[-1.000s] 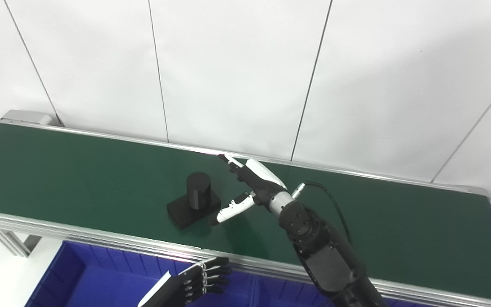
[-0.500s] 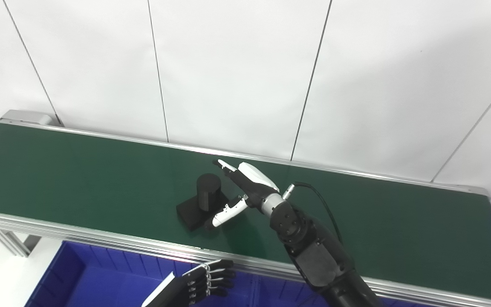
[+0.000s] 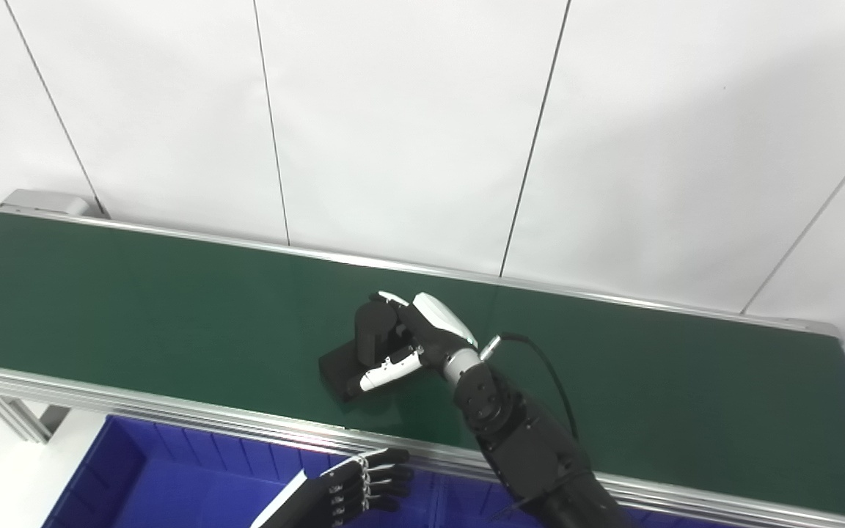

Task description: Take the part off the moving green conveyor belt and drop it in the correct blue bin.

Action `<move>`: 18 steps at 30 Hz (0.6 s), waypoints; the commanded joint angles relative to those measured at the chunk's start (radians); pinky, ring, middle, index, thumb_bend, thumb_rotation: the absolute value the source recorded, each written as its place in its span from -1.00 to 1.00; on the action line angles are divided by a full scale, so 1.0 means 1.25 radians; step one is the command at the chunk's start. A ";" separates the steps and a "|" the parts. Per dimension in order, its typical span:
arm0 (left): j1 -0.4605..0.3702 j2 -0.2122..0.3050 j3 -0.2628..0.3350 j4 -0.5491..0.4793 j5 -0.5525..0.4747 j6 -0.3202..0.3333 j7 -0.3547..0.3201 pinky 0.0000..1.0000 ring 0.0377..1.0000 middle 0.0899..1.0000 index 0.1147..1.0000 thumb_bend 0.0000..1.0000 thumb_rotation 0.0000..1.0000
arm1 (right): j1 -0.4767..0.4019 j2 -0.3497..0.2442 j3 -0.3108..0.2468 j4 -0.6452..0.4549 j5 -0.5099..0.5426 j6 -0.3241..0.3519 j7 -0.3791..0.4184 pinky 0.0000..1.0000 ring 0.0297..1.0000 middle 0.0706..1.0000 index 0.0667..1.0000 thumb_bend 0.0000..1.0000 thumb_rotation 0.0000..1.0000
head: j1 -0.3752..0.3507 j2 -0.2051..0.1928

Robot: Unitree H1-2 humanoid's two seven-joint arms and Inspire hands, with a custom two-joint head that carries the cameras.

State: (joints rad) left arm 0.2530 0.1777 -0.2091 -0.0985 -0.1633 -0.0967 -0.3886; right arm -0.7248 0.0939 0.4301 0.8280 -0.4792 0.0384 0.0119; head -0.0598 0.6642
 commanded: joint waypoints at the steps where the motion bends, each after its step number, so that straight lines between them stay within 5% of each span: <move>1: -0.001 0.001 -0.002 -0.029 -0.013 -0.008 -0.007 0.51 0.54 0.58 0.64 0.54 -0.94 | -0.038 0.029 -0.015 0.017 0.015 -0.064 -0.041 0.26 0.42 0.53 0.60 0.39 -0.49 | 0.001 -0.002; 4: 0.000 0.002 -0.001 -0.032 -0.011 -0.004 -0.006 0.52 0.55 0.59 0.64 0.53 -0.95 | -0.040 0.052 -0.041 0.071 0.032 -0.103 -0.103 0.11 0.25 0.36 0.45 0.25 -0.65 | 0.001 0.002; 7: 0.000 0.002 -0.001 -0.033 -0.008 -0.005 -0.005 0.52 0.55 0.59 0.65 0.53 -0.95 | -0.045 0.071 -0.052 0.123 0.025 -0.147 -0.184 -0.27 -0.17 0.01 0.03 0.08 -0.85 | -0.003 0.002; 10: -0.002 0.003 -0.001 -0.031 -0.009 -0.007 -0.007 0.54 0.56 0.60 0.66 0.52 -0.94 | -0.050 0.085 -0.050 0.164 0.012 -0.169 -0.259 -0.55 -0.47 -0.12 -0.08 0.05 -0.99 | -0.002 0.002; 13: -0.004 0.004 -0.002 -0.032 -0.001 -0.006 -0.005 0.52 0.55 0.59 0.65 0.52 -0.90 | -0.048 0.098 -0.056 0.187 0.011 -0.199 -0.330 -0.63 -0.56 -0.14 -0.09 0.05 -1.00 | 0.000 0.002; 16: -0.008 0.006 -0.002 -0.031 0.004 -0.007 -0.004 0.52 0.55 0.59 0.66 0.51 -0.88 | -0.046 0.104 -0.059 0.202 0.009 -0.219 -0.380 -0.70 -0.63 -0.45 -0.09 0.01 -0.77 | -0.004 0.002; 18: -0.009 0.006 0.000 -0.029 -0.007 -0.005 -0.007 0.51 0.54 0.58 0.66 0.51 -0.90 | -0.045 0.104 -0.057 0.211 0.005 -0.229 -0.407 -0.64 -0.57 -0.40 -0.09 0.01 -0.75 | -0.006 0.002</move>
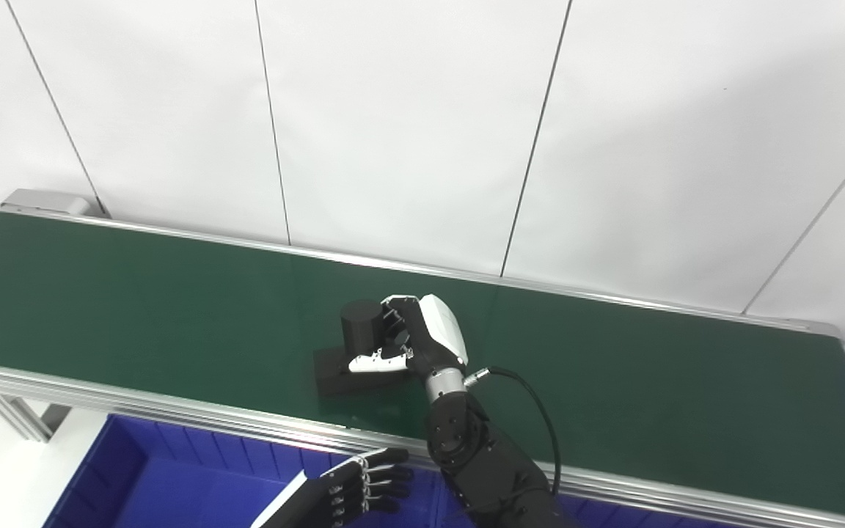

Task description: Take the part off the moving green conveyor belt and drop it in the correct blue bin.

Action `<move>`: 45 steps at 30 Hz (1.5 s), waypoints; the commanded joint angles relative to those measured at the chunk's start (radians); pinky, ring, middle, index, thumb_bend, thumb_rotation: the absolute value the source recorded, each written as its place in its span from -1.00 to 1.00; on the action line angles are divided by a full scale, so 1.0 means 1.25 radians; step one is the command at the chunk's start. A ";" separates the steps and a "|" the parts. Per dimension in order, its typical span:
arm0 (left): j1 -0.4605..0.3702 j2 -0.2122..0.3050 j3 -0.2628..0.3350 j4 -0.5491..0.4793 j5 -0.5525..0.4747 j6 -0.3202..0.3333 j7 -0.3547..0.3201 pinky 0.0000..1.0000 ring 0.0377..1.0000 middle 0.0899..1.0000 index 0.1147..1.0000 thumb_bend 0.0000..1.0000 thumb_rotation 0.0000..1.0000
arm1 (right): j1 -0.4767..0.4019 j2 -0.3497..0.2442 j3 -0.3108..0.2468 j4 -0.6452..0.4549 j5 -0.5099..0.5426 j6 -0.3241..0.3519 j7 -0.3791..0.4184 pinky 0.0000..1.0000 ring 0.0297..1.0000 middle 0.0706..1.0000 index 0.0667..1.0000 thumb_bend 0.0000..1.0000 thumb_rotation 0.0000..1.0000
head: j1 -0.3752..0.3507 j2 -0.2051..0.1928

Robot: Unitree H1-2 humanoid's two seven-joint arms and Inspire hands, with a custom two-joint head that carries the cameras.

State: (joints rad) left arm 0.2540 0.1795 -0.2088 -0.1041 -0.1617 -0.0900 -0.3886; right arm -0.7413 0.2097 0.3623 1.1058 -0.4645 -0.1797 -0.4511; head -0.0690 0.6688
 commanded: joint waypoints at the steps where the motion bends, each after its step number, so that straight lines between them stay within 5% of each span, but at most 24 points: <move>1: -0.011 0.004 0.001 -0.022 -0.015 -0.010 -0.010 0.50 0.54 0.58 0.66 0.52 -0.92 | -0.031 0.011 -0.003 -0.009 -0.007 -0.059 -0.047 -0.62 -0.54 -0.37 -0.09 0.01 -0.75 | 0.001 0.000; 11: -0.019 0.012 0.006 -0.013 -0.009 -0.013 -0.010 0.51 0.54 0.57 0.66 0.55 -0.84 | -0.008 -0.004 -0.005 -0.055 -0.012 -0.093 -0.105 -0.68 -0.62 -0.46 -0.09 0.01 -0.76 | -0.011 0.000; 18: -0.020 0.018 0.012 -0.010 -0.012 -0.015 -0.009 0.53 0.53 0.54 0.66 0.53 -0.87 | 0.074 -0.026 -0.029 -0.234 0.003 -0.072 -0.073 -0.36 -0.28 -0.17 -0.09 0.01 -0.75 | -0.022 0.001; 34: -0.027 0.043 0.027 -0.010 -0.016 -0.030 -0.025 0.60 0.56 0.57 0.65 0.47 -0.89 | 0.379 -0.056 -0.111 -0.789 0.040 0.095 0.083 -0.35 -0.30 -0.16 -0.09 0.00 -0.75 | -0.080 0.028; 45: -0.019 0.056 0.035 -0.036 -0.018 -0.015 -0.025 0.59 0.55 0.55 0.63 0.45 -0.95 | 0.590 -0.117 -0.122 -1.037 0.021 0.178 0.194 -0.32 -0.27 -0.16 -0.09 0.01 -0.76 | -0.101 0.043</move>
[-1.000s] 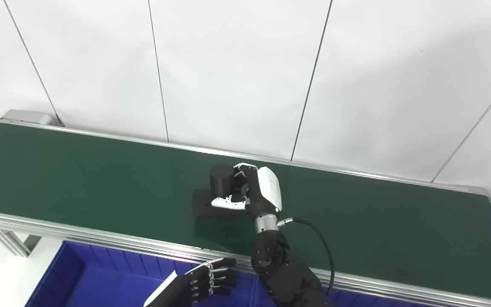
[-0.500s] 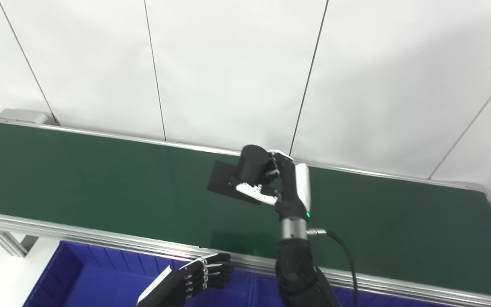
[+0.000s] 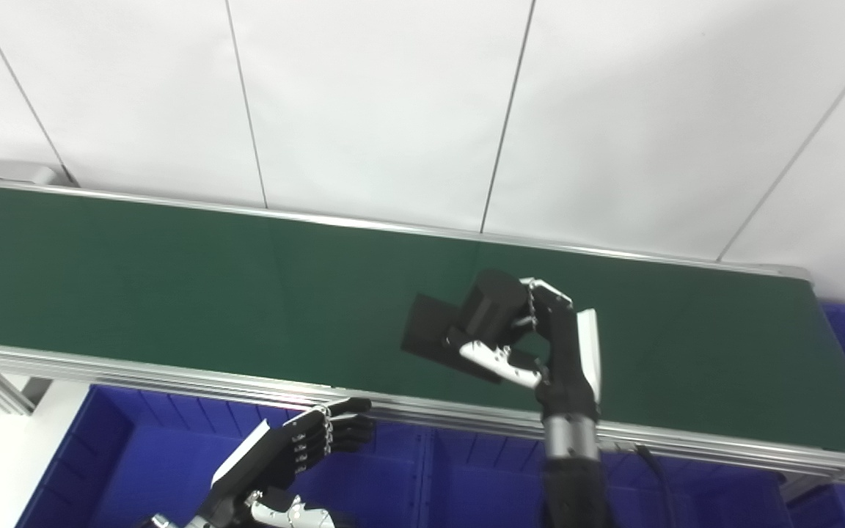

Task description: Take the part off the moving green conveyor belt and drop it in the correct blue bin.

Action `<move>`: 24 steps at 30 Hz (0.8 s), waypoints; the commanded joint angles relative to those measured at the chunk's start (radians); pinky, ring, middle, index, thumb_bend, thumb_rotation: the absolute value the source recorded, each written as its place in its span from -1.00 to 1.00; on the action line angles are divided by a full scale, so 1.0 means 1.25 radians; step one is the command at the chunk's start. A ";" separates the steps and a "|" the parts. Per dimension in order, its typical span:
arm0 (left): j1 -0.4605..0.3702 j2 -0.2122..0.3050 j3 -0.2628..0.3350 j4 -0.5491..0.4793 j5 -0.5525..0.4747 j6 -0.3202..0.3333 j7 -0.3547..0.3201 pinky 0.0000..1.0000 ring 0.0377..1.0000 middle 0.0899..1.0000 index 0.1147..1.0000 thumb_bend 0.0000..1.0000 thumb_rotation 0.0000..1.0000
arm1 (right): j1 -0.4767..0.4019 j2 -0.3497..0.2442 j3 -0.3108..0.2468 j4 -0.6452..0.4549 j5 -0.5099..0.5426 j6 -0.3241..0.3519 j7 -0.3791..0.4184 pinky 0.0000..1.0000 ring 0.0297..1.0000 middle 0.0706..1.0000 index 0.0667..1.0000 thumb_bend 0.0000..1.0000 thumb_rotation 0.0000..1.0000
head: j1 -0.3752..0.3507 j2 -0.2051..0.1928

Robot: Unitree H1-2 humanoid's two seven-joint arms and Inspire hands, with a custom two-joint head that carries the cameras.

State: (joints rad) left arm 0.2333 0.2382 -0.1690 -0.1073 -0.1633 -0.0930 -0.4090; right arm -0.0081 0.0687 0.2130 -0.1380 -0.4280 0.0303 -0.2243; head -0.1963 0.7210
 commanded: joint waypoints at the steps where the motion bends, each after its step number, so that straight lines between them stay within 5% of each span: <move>1: -0.002 0.010 0.003 -0.034 -0.015 -0.014 -0.009 0.59 0.55 0.56 0.62 0.45 -0.94 | 0.026 -0.013 -0.005 -0.060 -0.008 0.018 0.023 -0.31 -0.26 -0.15 -0.09 0.01 -0.76 | 0.001 0.001; 12: 0.008 0.017 0.005 -0.047 -0.015 -0.015 -0.007 0.58 0.55 0.55 0.62 0.49 -0.93 | 0.185 -0.113 -0.033 -0.171 -0.041 0.072 0.111 -0.31 -0.27 -0.13 -0.09 0.01 -0.76 | -0.009 -0.007; 24: 0.026 0.005 0.027 -0.077 0.030 -0.021 0.038 0.56 0.61 0.65 0.65 0.46 -0.97 | 0.173 -0.252 -0.006 -0.197 -0.200 0.129 0.250 -0.34 -0.25 -0.14 -0.09 0.01 -0.76 | -0.041 -0.001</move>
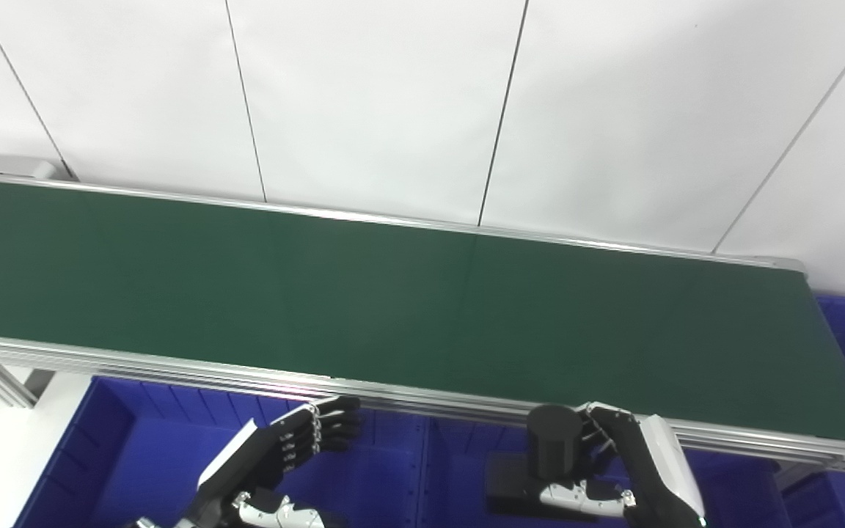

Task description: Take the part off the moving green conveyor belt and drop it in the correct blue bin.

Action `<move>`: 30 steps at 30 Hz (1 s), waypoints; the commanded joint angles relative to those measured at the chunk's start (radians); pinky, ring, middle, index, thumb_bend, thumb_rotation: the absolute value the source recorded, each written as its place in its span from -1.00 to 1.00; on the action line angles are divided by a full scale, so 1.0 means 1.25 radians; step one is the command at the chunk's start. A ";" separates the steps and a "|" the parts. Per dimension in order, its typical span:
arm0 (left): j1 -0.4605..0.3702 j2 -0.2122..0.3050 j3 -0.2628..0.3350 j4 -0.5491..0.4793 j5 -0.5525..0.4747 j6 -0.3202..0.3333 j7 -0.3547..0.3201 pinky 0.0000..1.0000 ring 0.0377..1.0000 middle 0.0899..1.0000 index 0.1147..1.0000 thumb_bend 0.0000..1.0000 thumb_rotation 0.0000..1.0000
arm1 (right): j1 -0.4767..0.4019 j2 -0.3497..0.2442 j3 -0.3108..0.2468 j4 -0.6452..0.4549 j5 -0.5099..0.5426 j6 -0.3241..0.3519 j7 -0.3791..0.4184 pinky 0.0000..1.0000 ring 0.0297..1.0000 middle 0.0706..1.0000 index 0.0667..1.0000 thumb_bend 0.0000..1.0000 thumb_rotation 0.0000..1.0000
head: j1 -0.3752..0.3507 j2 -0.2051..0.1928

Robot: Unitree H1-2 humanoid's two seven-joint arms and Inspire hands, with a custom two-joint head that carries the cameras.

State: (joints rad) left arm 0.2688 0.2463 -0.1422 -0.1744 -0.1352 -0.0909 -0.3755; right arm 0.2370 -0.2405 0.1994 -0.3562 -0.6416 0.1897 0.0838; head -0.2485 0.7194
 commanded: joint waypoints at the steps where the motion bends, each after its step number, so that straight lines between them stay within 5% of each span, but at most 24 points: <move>1: -0.002 -0.001 0.007 -0.024 0.009 -0.024 0.013 0.57 0.62 0.67 0.66 0.45 -0.98 | -0.026 -0.008 0.008 -0.018 -0.042 -0.003 0.005 -0.34 -0.26 -0.15 -0.09 0.01 -0.76 | 0.001 0.001; 8: 0.004 0.005 0.014 -0.030 0.002 -0.025 0.014 0.61 0.65 0.68 0.69 0.43 -1.00 | -0.059 -0.031 0.054 0.031 -0.151 0.028 0.075 -0.40 -0.29 -0.14 -0.09 0.01 -0.76 | -0.013 0.003; 10: 0.008 0.007 0.017 -0.032 -0.002 -0.023 0.013 0.62 0.65 0.67 0.68 0.44 -1.00 | -0.064 -0.026 0.063 0.039 -0.185 0.054 0.104 -0.15 -0.02 0.10 -0.08 0.02 -0.74 | -0.015 -0.006; 13: 0.011 0.010 0.020 -0.033 -0.004 -0.029 0.009 0.63 0.65 0.67 0.68 0.45 -1.00 | -0.067 -0.008 0.069 0.043 -0.222 0.096 0.127 -0.03 0.16 0.30 -0.08 0.03 -0.73 | -0.022 0.001; 14: 0.012 0.011 0.021 -0.034 -0.004 -0.029 0.008 0.63 0.66 0.67 0.68 0.45 -1.00 | -0.067 -0.002 0.070 0.042 -0.232 0.106 0.128 0.05 0.29 0.40 0.19 0.24 -0.77 | -0.022 0.001; 16: 0.016 0.012 0.023 -0.042 -0.007 -0.015 0.010 0.64 0.68 0.69 0.69 0.46 -0.98 | -0.065 0.010 0.077 0.034 -0.267 0.127 0.137 0.21 0.46 0.54 0.43 0.40 -0.73 | -0.023 0.003; 30: 0.022 0.024 0.030 -0.063 0.014 -0.002 0.016 0.68 0.78 0.83 0.78 0.45 -0.93 | 0.031 0.107 0.071 -0.073 -0.320 0.167 0.113 0.61 0.81 0.81 0.75 0.49 -0.55 | -0.034 0.002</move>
State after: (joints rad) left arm 0.2998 0.2687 -0.1082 -0.2087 -0.1174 -0.0815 -0.3615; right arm 0.2715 -0.1255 0.3013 -0.3981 -1.0337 0.3831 0.2574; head -0.2914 0.7210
